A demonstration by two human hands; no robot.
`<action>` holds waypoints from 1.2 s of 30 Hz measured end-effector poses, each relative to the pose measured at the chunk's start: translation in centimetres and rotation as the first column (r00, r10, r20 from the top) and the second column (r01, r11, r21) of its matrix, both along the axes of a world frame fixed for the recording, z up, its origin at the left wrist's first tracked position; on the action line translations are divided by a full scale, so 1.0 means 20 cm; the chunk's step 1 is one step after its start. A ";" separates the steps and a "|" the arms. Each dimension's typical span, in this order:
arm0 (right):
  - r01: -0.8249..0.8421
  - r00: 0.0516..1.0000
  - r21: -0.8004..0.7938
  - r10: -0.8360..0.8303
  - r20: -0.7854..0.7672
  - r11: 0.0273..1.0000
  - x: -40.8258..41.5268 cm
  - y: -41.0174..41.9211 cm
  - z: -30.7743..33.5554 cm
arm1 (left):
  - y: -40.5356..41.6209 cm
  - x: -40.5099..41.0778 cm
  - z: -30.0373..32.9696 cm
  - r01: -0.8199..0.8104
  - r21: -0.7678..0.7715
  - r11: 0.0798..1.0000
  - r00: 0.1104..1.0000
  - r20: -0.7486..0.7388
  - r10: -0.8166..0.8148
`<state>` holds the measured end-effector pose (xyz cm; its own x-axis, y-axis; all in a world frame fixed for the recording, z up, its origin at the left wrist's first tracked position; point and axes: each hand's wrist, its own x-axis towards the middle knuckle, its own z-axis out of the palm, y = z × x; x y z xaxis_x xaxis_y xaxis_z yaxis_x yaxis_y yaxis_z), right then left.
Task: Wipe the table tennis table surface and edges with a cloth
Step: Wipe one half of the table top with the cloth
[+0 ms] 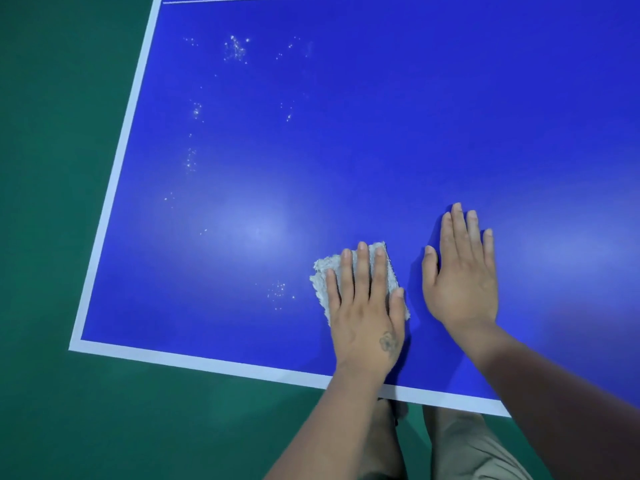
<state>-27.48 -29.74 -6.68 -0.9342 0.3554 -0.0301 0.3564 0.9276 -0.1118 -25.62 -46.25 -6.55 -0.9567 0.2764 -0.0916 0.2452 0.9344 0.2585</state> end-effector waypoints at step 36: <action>-0.006 0.999 -0.009 0.005 -0.047 1.000 0.00 0.00 -0.02 | -0.59 0.17 -0.03 -0.199 -0.114 0.973 0.980 -0.036 0.196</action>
